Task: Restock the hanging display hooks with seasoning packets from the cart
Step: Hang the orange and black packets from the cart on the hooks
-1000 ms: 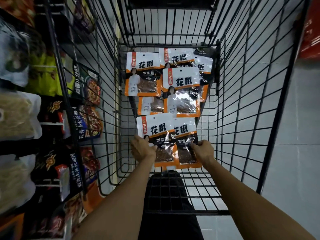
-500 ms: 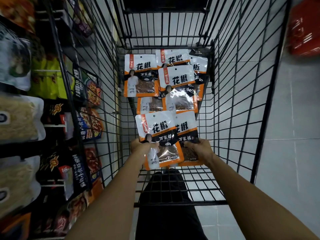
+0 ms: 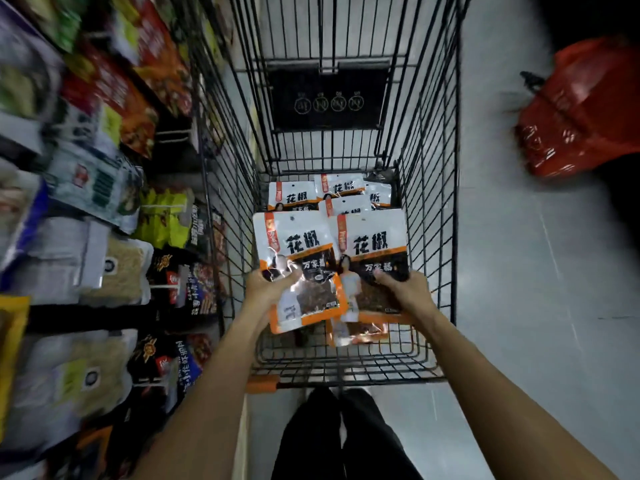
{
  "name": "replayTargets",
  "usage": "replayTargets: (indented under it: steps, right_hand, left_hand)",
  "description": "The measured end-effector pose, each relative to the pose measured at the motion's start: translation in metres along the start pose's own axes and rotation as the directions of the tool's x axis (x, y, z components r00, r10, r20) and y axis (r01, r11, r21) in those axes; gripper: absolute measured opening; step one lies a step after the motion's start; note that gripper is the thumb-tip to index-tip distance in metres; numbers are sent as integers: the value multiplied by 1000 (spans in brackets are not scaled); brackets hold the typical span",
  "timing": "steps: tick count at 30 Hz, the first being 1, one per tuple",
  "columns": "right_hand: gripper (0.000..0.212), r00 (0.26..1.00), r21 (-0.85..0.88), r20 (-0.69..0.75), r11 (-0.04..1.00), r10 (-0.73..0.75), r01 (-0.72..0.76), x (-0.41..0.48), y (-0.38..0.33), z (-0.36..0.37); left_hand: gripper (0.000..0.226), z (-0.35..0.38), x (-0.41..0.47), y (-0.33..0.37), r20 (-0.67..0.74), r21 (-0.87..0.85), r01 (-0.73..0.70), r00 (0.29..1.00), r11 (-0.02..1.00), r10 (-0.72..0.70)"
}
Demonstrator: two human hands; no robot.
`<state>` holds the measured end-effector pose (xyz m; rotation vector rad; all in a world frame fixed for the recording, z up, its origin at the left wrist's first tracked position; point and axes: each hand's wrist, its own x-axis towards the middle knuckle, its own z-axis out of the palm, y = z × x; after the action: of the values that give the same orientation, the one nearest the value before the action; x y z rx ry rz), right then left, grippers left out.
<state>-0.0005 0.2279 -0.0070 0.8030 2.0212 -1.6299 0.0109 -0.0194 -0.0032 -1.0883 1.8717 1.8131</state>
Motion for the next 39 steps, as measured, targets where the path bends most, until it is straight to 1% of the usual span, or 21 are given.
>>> replayTargets:
  steps: [2, 4, 5, 6, 8, 11, 14, 16, 17, 19, 20, 21, 24, 26, 27, 29, 31, 34, 36, 37, 39]
  right_hand:
    - [16, 998, 23, 17, 998, -60, 59, -14, -30, -4]
    - [16, 991, 52, 34, 991, -127, 125, -29, -59, -8]
    - [15, 985, 63, 54, 985, -165, 161, -38, -73, -10]
    - [15, 976, 74, 73, 977, -204, 198, -48, -86, -12]
    - [14, 949, 98, 122, 955, -289, 279, -67, -111, -15]
    - [12, 895, 106, 225, 923, -385, 371, -97, -143, -16]
    - [15, 817, 120, 341, 884, -464, 452, -131, -169, -15]
    - [24, 757, 98, 394, 843, -521, 529, -155, -183, -11]
    - [25, 726, 97, 420, 822, -544, 561, -168, -189, -8]
    - [18, 656, 120, 479, 784, -583, 608, -197, -198, 1]
    - [16, 623, 133, 503, 766, -599, 629, -213, -201, 6]
    - [16, 585, 150, 531, 747, -613, 648, -228, -203, 12]
    - [15, 449, 218, 624, 694, -640, 686, -279, -204, 32]
    - [13, 352, 260, 671, 651, -653, 713, -317, -200, 47]
    - [11, 303, 282, 690, 629, -658, 725, -338, -196, 54]
    - [8, 201, 322, 733, 592, -650, 739, -381, -184, 67]
    - [11, 108, 347, 779, 568, -617, 746, -426, -167, 80]
    - [15, -7, 406, 807, 548, -590, 731, -501, -133, 95]
    - [16, -93, 438, 836, 556, -541, 706, -551, -101, 99]
    - [17, -134, 444, 854, 571, -502, 690, -576, -83, 99]
    - [22, -199, 451, 876, 600, -439, 661, -626, -46, 94]
  left_hand:
    - [37, -10, -19, 25, -21, -38, -58, 998, 998, 58]
    - [58, -21, -42, 47, -48, -66, -121, 992, 990, 118]
    - [65, -27, -55, 57, -67, -72, -152, 987, 986, 147]
    - [60, -34, -69, 66, -82, -85, -194, 979, 977, 187]
    - [42, -48, -97, 81, -112, -119, -295, 953, 948, 283]
    - [52, -67, -147, 96, -194, -148, -404, 907, 903, 374]
    - [39, -85, -204, 99, -343, -112, -503, 829, 857, 441]
    - [39, -98, -245, 96, -477, -100, -555, 755, 826, 450]
    - [42, -106, -265, 93, -525, -97, -555, 734, 826, 431]
    - [42, -126, -309, 84, -570, -115, -543, 722, 832, 393]
    - [42, -135, -331, 77, -602, -90, -568, 685, 818, 410]
    - [48, -144, -356, 69, -646, -49, -591, 634, 805, 426]
    - [91, -170, -428, 41, -772, -6, -633, 494, 774, 399]
    - [106, -183, -473, 19, -837, -7, -644, 423, 765, 348]
    - [108, -188, -497, 9, -859, -13, -652, 396, 758, 326]
    - [100, -198, -545, -16, -898, 15, -677, 315, 736, 307]
    - [86, -204, -595, -45, -937, 25, -660, 247, 751, 248]
    - [62, -215, -671, -98, -965, 72, -645, 147, 761, 216]
    - [54, -220, -718, -136, -977, 113, -662, 61, 741, 204]
    - [46, -224, -741, -157, -982, 127, -681, 15, 721, 188]
    - [52, -224, -788, -196, -987, 147, -674, -48, 724, 155]
